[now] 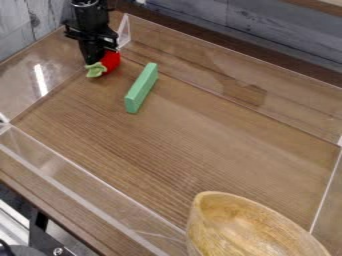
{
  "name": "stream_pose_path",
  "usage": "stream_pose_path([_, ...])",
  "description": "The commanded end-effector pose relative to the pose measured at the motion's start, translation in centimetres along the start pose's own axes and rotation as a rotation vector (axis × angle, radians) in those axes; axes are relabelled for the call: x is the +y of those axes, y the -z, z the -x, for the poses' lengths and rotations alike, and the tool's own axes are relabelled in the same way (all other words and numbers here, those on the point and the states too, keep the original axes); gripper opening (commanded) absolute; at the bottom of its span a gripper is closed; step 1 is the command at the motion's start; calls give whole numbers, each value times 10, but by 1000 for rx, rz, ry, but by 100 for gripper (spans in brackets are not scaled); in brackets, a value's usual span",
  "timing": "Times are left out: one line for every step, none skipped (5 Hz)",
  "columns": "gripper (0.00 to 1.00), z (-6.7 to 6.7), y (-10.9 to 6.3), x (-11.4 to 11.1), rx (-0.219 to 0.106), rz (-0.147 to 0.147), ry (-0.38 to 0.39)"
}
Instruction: Move the red object to the left side of the table
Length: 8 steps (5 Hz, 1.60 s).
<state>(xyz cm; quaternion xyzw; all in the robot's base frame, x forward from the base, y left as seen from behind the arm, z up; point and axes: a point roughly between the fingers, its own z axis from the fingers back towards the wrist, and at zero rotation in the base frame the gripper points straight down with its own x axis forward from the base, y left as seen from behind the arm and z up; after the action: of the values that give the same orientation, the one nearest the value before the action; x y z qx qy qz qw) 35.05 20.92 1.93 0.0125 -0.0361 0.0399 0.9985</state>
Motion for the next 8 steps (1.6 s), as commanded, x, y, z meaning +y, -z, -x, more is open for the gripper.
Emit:
stream_pose_path([100,-2,5,-12,16,13,11])
stream_pose_path([100,-2,2,-12,17,18,7])
stream_pose_path([100,-2,-2,-14,17,23,-1])
stream_pose_path([100,-3,-1,-18,24,30,0])
stream_pose_path([100,-4,0,-23,30,41,2])
stream_pose_path([100,-4,0,-29,37,50,4])
stream_pose_path([100,-5,0,-33,44,58,6])
stream_pose_path([100,-6,0,-38,51,65,8])
